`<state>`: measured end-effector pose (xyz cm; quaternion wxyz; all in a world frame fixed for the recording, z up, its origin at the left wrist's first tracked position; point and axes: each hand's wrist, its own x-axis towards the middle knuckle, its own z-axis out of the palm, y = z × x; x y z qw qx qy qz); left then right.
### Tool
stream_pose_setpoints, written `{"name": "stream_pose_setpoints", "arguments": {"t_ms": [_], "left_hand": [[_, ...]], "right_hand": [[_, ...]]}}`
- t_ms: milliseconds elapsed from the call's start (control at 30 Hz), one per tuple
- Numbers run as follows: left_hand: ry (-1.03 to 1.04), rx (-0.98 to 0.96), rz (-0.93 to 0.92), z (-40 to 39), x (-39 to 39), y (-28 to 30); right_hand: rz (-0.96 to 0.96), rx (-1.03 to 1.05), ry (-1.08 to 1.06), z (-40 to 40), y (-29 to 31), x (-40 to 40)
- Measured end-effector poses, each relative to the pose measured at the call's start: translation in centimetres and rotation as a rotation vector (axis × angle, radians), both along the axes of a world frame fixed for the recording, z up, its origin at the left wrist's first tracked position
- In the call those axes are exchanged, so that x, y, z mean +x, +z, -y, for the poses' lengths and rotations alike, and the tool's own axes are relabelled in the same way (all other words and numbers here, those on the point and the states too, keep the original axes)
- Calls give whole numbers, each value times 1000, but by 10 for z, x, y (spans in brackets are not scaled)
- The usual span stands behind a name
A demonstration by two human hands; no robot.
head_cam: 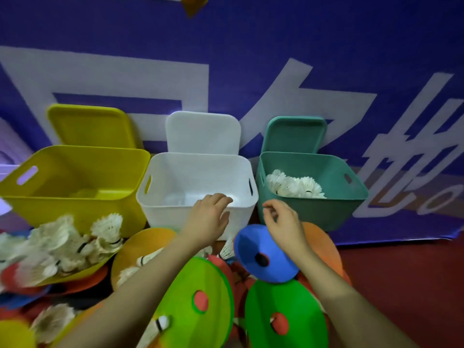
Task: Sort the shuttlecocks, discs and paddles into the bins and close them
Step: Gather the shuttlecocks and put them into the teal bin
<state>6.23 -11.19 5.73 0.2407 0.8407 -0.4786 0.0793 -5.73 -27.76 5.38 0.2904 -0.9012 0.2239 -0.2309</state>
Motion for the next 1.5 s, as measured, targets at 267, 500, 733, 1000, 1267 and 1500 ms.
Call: {"name": "stream_pose_setpoints", "arguments": {"t_ms": [267,500,733,1000,1267,1500], "left_hand": [[43,83,-33,-136,0,-21],[170,287,-169,-224,-8,-71],[238,360,-199,-269,-33,-106],[277,161,-195,-274,-37,-116],[125,-125,-1,-238,-31,-81],[27,-261,65,-126,-17,-35]], "right_hand": [[-46,95,156,-125,-27,1],[-401,21,469,-208,-65,-4],[-686,-182,582,-248,-111,-7],[-519,-255,540,-268,-116,-10],[-110,-245,391,-230,-79,-24],[91,-290,148,-131,-39,-24]]}}
